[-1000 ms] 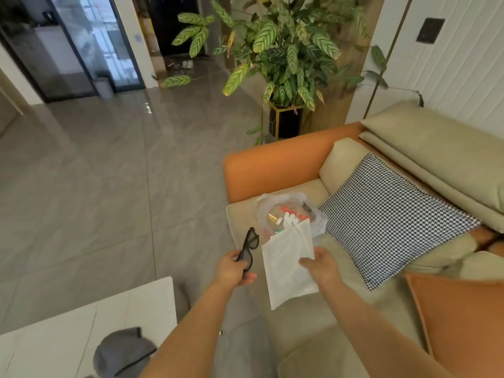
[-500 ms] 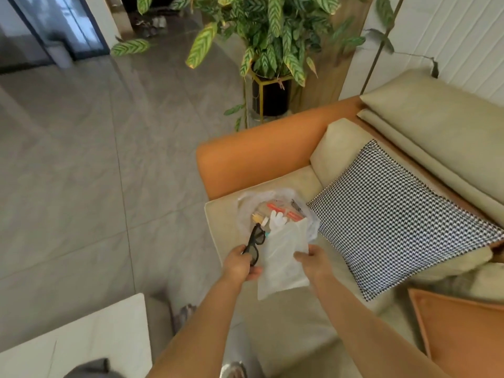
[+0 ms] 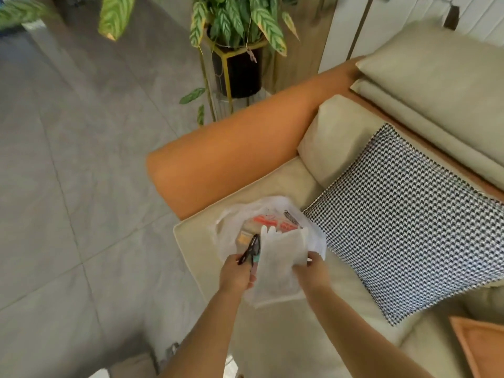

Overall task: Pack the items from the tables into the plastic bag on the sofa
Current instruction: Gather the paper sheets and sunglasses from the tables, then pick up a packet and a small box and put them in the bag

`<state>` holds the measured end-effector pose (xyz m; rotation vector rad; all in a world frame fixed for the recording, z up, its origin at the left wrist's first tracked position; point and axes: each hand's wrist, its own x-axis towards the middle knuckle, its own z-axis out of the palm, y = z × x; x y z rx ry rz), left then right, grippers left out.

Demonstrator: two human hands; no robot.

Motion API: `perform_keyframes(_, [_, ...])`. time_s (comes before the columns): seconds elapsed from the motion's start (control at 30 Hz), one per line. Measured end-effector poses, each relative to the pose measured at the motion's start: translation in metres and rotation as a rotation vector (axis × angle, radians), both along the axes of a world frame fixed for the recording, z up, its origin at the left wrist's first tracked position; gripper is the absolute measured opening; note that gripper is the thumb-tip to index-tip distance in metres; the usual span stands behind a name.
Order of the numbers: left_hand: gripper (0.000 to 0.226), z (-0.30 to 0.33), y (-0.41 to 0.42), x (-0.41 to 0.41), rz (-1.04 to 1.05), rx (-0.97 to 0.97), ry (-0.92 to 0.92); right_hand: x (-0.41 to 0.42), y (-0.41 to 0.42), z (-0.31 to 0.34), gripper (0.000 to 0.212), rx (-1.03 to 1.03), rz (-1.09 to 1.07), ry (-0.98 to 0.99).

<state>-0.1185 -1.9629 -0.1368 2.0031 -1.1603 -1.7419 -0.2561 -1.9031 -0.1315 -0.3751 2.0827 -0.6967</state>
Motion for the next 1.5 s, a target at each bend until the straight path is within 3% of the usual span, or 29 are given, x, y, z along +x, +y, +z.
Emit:
perform_keyframes(0.17, [0.008, -0.050, -0.044, -0.010, -0.086, -0.037, -0.083, -0.007, -0.041, -0.041, 0.057, 0.029, 0.028, 0.071])
perform_keyframes(0.4, [0.036, -0.096, -0.070, -0.024, -0.347, -0.180, -0.153, -0.003, -0.067, -0.093, 0.079, 0.001, 0.054, 0.135])
perform_keyframes(0.5, [0.049, -0.114, -0.064, -0.028, -0.440, -0.126, -0.159, 0.003, -0.064, -0.109, 0.076, 0.036, 0.180, 0.198])
perform_keyframes(0.67, [0.048, -0.119, -0.048, -0.021, -0.477, -0.125, -0.196, 0.007, -0.049, -0.110, 0.063, 0.077, 0.363, 0.357])
perform_keyframes(0.9, [0.040, -0.082, -0.015, 0.004, -0.303, -0.100, -0.117, 0.020, -0.023, -0.079, 0.045, 0.047, 0.642, 0.431])
perform_keyframes(1.17, [0.010, -0.045, 0.076, 0.062, -0.109, -0.103, -0.088, 0.056, 0.040, -0.044, 0.043, 0.052, 0.946, 0.460])
perform_keyframes(1.33, [0.016, -0.027, 0.150, 0.108, 0.027, -0.102, -0.110, 0.092, 0.090, -0.027, 0.038, 0.016, 1.125, 0.527])
perform_keyframes(1.5, [0.026, -0.022, 0.225, 0.154, 0.164, -0.080, -0.171, 0.144, 0.145, -0.030, 0.037, -0.019, 1.279, 0.455])
